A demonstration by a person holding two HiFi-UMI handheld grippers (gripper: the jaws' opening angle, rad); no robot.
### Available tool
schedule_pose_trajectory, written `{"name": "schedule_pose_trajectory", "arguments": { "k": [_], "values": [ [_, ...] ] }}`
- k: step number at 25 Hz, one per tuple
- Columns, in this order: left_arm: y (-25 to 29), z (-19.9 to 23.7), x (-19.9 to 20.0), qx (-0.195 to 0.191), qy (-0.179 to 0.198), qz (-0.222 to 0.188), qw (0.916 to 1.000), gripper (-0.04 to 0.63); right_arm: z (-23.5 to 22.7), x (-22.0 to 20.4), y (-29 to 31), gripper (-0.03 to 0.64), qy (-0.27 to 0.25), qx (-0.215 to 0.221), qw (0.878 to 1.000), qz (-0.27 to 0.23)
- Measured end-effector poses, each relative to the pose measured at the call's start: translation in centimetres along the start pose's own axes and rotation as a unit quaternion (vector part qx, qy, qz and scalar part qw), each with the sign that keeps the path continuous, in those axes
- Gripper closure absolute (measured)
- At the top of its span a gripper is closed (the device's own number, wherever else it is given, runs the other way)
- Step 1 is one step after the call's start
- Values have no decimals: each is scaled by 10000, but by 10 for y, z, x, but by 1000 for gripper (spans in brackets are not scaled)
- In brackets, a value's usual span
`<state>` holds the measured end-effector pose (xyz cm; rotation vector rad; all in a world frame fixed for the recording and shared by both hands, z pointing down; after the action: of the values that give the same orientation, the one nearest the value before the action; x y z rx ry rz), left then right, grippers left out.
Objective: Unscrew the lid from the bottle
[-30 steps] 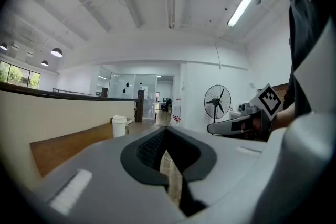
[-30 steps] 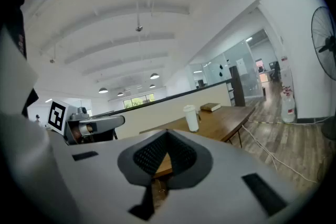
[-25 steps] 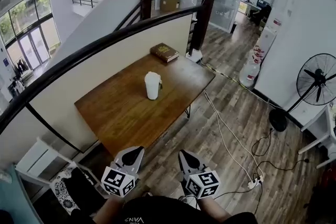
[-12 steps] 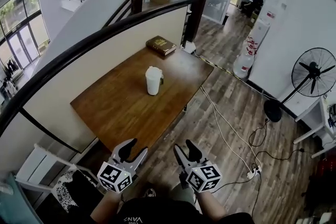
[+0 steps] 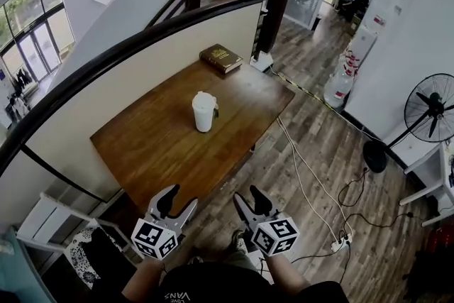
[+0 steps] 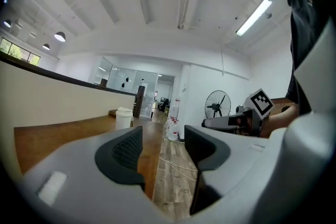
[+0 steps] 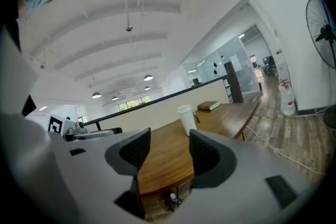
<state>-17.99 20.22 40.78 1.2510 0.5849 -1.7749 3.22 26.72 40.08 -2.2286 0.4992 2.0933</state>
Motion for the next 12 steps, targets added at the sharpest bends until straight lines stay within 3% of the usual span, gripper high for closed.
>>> {"name": "schedule_pose_trajectory", "arguments": {
  "k": [5,12],
  "values": [
    [45,-8,3,329,19,-85,9994,359,-45,4,23,419,-64,519,9985,167],
    [82,-18,4,1104,-52,-400,9931,353,-96,15,49,419,-210,1272,9914,247]
  ]
}}
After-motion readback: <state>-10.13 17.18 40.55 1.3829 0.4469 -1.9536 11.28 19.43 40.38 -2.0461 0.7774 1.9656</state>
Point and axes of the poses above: the fingertips, and each gripper's own axes: y forward along the fingers, z to its left, x out of its top, the point moved 6 cm from there along -y, backward along the fingers, and after that the axes turned 13 degrees about -y, right-handed, at the moved point
